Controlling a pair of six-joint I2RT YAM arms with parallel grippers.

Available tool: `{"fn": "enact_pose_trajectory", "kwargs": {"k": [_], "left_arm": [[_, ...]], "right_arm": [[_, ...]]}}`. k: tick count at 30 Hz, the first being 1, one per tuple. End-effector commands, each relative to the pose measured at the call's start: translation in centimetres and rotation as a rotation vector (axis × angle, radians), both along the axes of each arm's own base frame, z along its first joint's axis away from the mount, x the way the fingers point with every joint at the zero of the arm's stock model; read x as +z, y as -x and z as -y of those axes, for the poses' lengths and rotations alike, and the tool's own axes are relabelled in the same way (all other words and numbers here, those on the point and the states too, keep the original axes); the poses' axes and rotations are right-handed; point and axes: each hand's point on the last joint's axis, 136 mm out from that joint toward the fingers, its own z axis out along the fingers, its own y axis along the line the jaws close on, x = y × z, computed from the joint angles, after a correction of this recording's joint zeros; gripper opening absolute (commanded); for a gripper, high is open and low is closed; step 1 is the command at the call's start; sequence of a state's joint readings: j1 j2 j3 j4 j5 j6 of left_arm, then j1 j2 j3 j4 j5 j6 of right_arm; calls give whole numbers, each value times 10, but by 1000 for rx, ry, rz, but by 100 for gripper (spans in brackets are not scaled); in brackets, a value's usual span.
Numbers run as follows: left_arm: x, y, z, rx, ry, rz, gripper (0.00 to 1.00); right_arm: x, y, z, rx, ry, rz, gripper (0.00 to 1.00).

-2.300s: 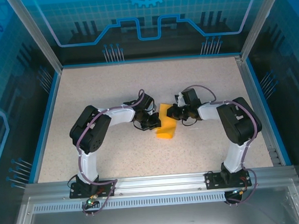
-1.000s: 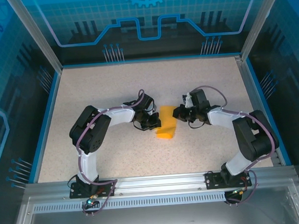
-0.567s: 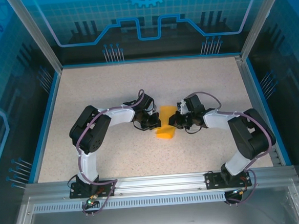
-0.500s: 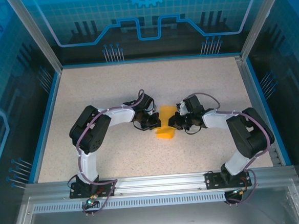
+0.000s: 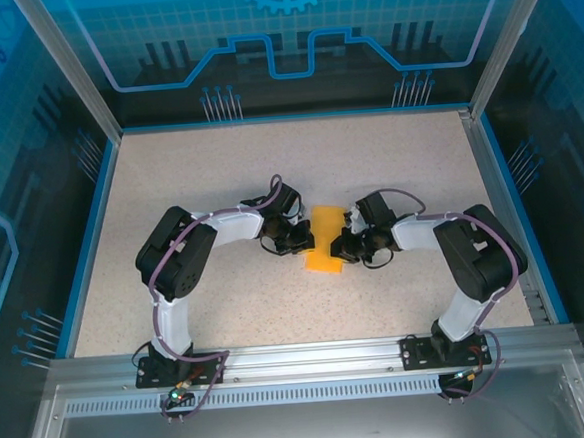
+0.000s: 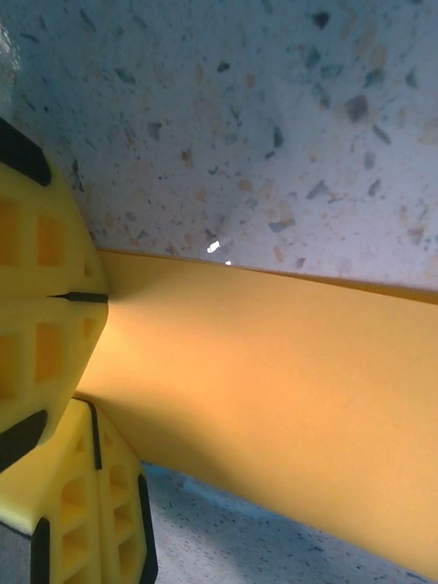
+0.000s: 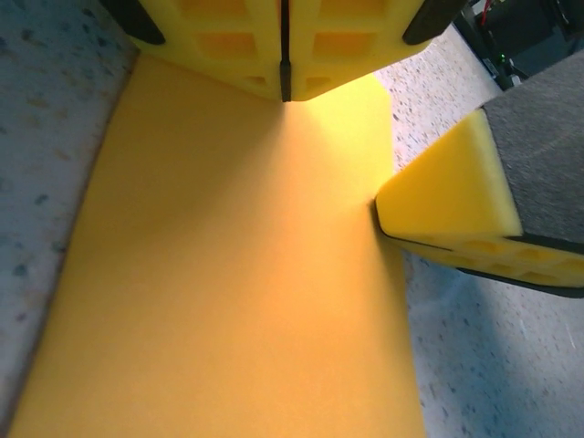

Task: Fold a paper plane with a square sheet of paper (pick it up from the middle)
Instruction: First fold in half a square sheet of paper at the center of the table.

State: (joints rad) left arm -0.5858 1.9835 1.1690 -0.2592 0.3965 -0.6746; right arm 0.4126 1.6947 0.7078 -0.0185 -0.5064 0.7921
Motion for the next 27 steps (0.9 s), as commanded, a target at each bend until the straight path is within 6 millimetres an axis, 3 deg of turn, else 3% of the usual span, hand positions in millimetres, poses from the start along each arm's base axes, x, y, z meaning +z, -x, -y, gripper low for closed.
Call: {"fn": "enact_pose_trajectory", "kwargs": {"k": [1,16,21,27], "left_arm": [[-68,59,-57,21,-300,-235,0],[-72,62,-59,27,-305,-242,0],[-72,60,-57,26,-300,-238,0],[-71,60,-57,25,-298,-236,0]], "right_arm": [[-14,25,6,46,37,-68,8],[-16,51,25,99,95,-98,8],[9,33,6,121,44,-17,8],[4,26,-9,140,36,-24,8]]}}
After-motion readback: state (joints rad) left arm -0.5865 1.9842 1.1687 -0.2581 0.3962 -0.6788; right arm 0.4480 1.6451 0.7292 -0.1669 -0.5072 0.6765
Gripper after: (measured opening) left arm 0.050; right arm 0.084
